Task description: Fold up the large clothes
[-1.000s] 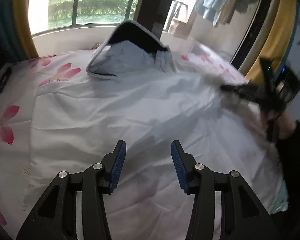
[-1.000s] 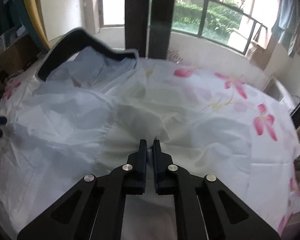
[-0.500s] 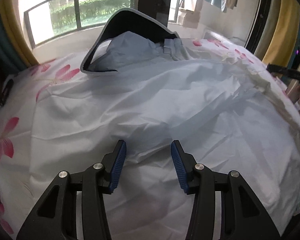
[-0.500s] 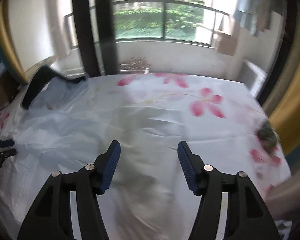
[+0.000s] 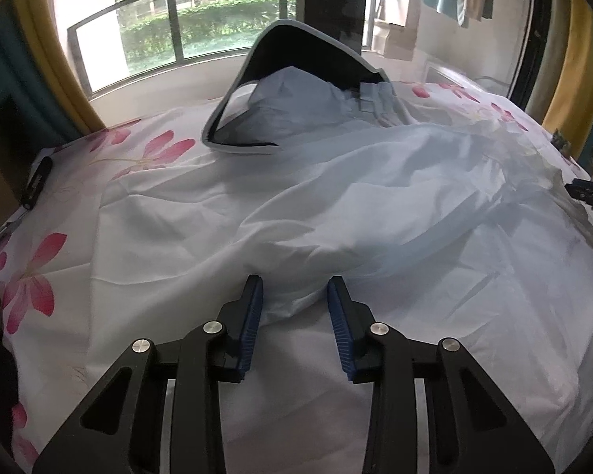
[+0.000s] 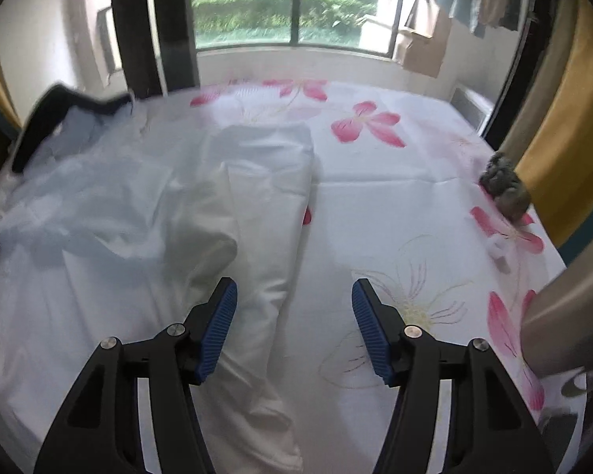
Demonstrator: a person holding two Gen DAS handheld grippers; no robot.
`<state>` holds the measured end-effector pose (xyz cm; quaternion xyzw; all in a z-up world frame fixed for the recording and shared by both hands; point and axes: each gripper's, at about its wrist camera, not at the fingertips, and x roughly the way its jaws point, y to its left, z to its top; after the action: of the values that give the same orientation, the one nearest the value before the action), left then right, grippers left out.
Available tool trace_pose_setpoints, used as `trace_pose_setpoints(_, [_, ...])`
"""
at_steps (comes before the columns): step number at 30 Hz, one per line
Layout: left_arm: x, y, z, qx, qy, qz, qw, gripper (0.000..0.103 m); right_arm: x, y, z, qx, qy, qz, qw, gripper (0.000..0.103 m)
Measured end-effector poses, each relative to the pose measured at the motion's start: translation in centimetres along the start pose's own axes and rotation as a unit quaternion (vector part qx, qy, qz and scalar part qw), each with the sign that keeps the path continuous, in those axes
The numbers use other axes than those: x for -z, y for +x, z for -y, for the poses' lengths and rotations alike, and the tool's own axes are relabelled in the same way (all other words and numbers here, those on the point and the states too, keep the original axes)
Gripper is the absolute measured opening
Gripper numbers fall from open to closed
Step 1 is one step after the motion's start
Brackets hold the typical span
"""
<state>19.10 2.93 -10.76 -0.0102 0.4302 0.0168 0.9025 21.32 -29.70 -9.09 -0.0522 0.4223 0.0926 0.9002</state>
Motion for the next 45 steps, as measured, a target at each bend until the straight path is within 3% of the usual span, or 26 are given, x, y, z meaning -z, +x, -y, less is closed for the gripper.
trace_pose_setpoints(4, [0.0,0.0,-0.7,-0.004,-0.008,0.000,1.0000,0.037,0.2,-0.9,-0.8,-0.010,-0.015,0.003,1.000,0.061])
trace_pose_setpoints(10, [0.0,-1.4,-0.5,0.038,-0.010,-0.004,0.9992,0.038,0.0,-1.7,-2.2,-0.011,-0.035,0.002,0.999,0.061])
trace_pose_setpoints(17, [-1.6,-4.4,-1.8,0.050,-0.012,0.026,0.9983,0.040,-2.2,-2.0,-5.5,-0.027,-0.081,0.015,0.996,0.061])
trace_pose_setpoints(20, [-3.1,-4.6,-2.9,0.043,-0.011,0.036,0.9984,0.046,-3.4,-1.6,-7.3,-0.034,-0.103,0.019,0.994,0.061])
trace_pose_setpoints(28, [-7.2,-1.6,-5.4,0.026,-0.013,0.030,0.9991,0.046,-7.3,1.1,-12.2,-0.058,-0.169,0.022,0.984,0.061])
trace_pose_setpoints(36, [-10.1,2.7,-6.3,0.040,-0.012,0.007,0.9991,0.046,-11.7,5.4,-15.7,-0.073,-0.209,0.018,0.975,0.061])
trace_pose_setpoints(45, [-10.0,6.4,-8.5,0.031,-0.043,-0.017,0.9984,0.046,-16.2,11.6,-19.0,-0.096,-0.224,0.005,0.970,0.061])
